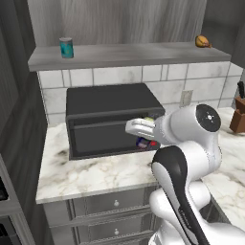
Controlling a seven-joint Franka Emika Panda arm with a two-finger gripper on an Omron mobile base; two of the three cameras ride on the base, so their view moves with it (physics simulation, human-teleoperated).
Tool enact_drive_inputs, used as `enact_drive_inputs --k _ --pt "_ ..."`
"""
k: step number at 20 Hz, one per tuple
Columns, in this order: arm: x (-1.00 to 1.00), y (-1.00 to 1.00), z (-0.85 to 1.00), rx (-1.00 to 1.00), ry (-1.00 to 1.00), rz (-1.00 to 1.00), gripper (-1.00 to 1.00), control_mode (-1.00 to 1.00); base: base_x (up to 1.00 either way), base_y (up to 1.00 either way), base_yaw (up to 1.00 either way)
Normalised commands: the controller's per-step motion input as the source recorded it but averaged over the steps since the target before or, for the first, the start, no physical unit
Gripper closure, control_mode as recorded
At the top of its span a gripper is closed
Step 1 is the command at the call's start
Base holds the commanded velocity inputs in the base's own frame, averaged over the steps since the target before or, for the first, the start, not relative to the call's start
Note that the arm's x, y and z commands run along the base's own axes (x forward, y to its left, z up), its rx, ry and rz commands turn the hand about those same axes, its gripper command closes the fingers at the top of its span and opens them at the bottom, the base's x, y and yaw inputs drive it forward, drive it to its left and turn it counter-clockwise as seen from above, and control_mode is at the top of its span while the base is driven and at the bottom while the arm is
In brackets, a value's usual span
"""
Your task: Pick the cans from the counter and place them in their designated side in the cabinet.
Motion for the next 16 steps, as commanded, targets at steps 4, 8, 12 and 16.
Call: enact_drive_inputs --k 4,8,12,16 --pt "-0.08 -0.02 0.26 0.00 -0.13 0.03 1.00 -1.00 0.00 0.00 0.00" --pt "-0.03 -0.02 0.24 0.00 -0.11 0.03 1.00 -1.00 0.00 0.00 0.00" --pt "-0.07 -0.01 0.29 0.00 -0.13 0.03 1.00 -1.00 0.00 0.00 0.00" --pt "-0.03 0.00 0.30 0.00 -0.13 0.03 1.00 -1.00 0.00 0.00 0.00"
